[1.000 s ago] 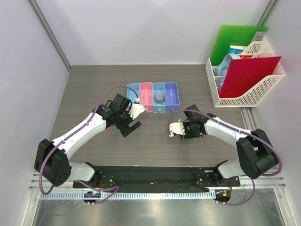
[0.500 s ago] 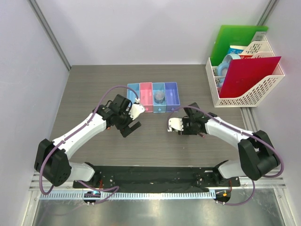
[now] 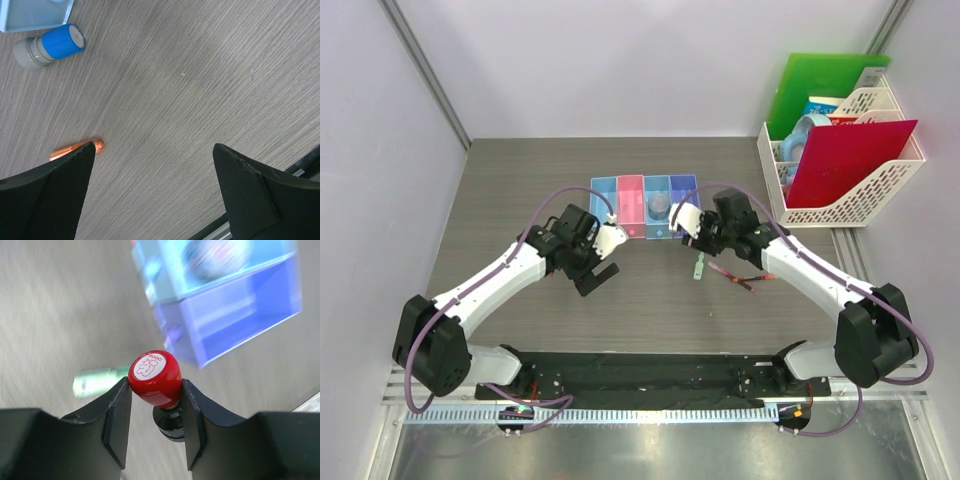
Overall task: Sort the stationery into containers
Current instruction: Pick up the stationery from the center of the board, then place the stationery in the storage box.
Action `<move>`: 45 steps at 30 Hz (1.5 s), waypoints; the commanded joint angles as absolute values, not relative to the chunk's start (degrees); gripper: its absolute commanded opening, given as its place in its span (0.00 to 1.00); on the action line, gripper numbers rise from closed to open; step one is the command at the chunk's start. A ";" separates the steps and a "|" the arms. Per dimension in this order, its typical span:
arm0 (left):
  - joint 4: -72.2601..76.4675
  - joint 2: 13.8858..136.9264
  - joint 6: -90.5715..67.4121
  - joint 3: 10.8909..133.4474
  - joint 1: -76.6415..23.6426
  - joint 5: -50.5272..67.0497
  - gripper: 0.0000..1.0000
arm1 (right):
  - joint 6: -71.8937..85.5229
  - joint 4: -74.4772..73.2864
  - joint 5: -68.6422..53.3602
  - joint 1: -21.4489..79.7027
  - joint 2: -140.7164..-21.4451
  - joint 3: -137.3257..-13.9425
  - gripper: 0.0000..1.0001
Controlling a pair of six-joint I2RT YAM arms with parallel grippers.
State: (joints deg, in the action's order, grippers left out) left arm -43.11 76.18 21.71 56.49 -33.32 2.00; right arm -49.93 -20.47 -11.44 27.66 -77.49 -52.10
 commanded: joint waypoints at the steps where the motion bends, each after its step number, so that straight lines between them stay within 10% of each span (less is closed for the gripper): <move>1: -42.36 74.97 23.46 56.25 -31.91 4.92 1.00 | -37.46 -5.48 -18.10 25.58 -78.74 -57.21 0.01; 11: -46.84 70.85 26.01 56.42 -27.08 12.11 1.00 | -14.60 20.46 -23.11 19.43 -95.16 -66.26 0.01; 45: -49.57 60.29 27.33 53.70 -4.66 26.01 1.00 | -3.25 19.60 -34.01 27.42 -122.34 -90.18 0.01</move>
State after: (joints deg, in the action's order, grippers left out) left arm -48.25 60.07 26.24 52.14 -5.26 23.07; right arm -2.48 15.99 -33.71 27.66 -122.17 -86.91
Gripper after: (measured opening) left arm 0.996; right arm 0.446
